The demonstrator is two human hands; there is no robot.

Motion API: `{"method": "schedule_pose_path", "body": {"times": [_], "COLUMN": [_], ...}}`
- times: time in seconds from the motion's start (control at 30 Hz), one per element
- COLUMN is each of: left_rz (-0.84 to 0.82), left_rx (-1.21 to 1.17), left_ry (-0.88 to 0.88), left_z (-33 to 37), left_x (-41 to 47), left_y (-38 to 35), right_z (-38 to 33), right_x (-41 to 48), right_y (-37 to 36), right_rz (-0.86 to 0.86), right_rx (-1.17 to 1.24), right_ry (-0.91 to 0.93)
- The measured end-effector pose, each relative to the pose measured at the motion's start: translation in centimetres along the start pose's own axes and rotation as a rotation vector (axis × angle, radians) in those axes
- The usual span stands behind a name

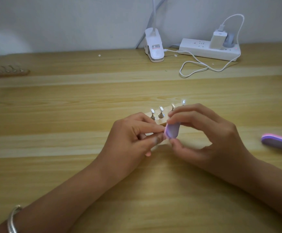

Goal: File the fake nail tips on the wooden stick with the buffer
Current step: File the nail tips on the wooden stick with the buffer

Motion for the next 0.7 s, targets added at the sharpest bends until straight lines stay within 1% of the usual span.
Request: {"method": "schedule_pose_path", "body": {"times": [0.07,0.17,0.3,0.4,0.5,0.53,0.63,0.7], "left_rz": [-0.002,0.000,0.001,0.000,-0.004,-0.003,0.000,-0.004], "left_rx": [-0.007,-0.017,-0.025,-0.023,-0.037,-0.042,-0.035,-0.055], "left_ry": [-0.005,0.005,0.001,-0.001,-0.001,0.005,0.002,0.000], "left_z": [0.06,-0.11,-0.02,-0.11,-0.18,-0.24,-0.38,-0.43], "left_x": [0.00,0.06,-0.05,0.00,0.01,0.05,0.19,0.21], "left_y": [-0.01,-0.05,-0.02,-0.05,-0.06,-0.04,-0.04,-0.06], "right_z": [-0.19,0.09,-0.49,-0.06,-0.50,-0.51,0.00,-0.35], "right_x": [-0.11,-0.01,-0.22,-0.14,-0.28,-0.26,-0.02,-0.10], "right_y": [-0.20,0.24,-0.19,0.26,-0.17,-0.22,0.27,0.00], "right_rz": [-0.014,0.046,-0.006,0.035,-0.013,-0.012,0.046,0.001], "right_rx": [-0.027,-0.009,-0.044,-0.011,-0.039,-0.047,-0.006,-0.020], "right_ry": [0.029,-0.019,0.051,-0.006,0.056,0.059,-0.015,0.026]}}
Point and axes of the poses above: each hand's wrist, its own x-axis towards the middle knuckle, its own y-axis out of the back of the hand, z = x × y, the point moved 5 cm from there along x, towards the middle knuckle, and after that the axes turned 10 degrees about x, right-handed, at the moved point
